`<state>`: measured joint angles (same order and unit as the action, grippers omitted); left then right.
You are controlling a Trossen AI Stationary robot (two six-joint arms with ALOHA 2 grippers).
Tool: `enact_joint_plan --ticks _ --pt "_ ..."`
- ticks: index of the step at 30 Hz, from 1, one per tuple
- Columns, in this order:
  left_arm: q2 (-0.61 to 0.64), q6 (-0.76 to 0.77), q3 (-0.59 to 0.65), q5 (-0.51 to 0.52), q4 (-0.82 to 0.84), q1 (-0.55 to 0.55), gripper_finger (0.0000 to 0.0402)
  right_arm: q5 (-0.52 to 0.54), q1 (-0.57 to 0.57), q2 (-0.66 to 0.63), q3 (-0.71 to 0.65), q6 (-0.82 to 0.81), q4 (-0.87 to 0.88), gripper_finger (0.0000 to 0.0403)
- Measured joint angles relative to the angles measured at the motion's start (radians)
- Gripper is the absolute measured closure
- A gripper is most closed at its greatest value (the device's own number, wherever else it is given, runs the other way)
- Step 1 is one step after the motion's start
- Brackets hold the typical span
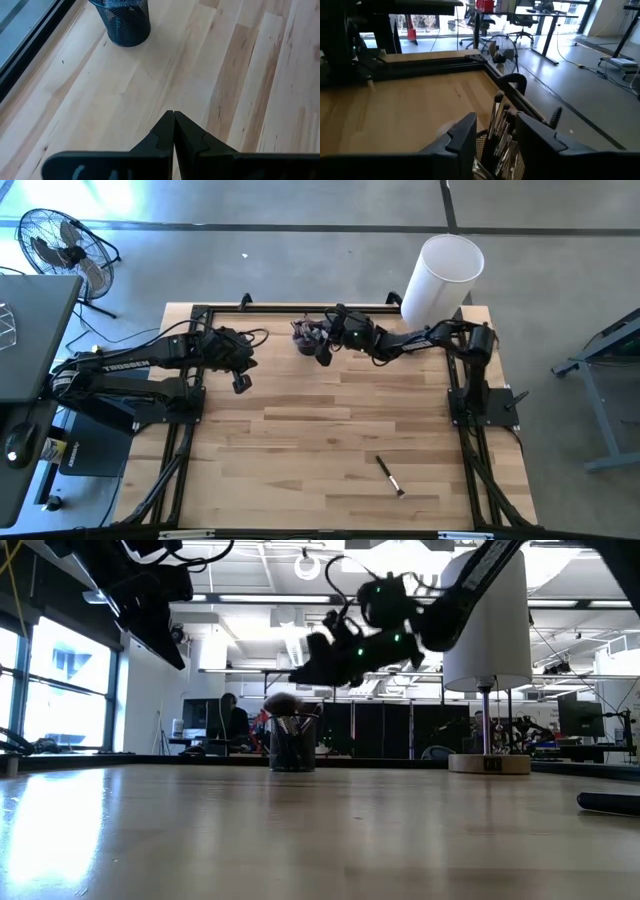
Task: Put items in baskets/containers
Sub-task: Put the blush brush into the pen holder
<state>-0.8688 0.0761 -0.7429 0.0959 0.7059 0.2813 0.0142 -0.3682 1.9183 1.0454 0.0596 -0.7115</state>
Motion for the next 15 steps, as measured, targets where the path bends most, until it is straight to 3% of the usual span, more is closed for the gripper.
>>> enact_joint_plan --ticks 7,15 --pt "0.0 0.0 0.0 0.0 -0.003 0.0 0.0402 0.173 0.055 -0.218 0.002 -0.08 0.36 0.0271" --pt "0.0 0.0 0.0 -0.001 -0.001 0.0 0.0402 0.272 0.178 -0.414 0.002 -0.474 0.899 0.0325"
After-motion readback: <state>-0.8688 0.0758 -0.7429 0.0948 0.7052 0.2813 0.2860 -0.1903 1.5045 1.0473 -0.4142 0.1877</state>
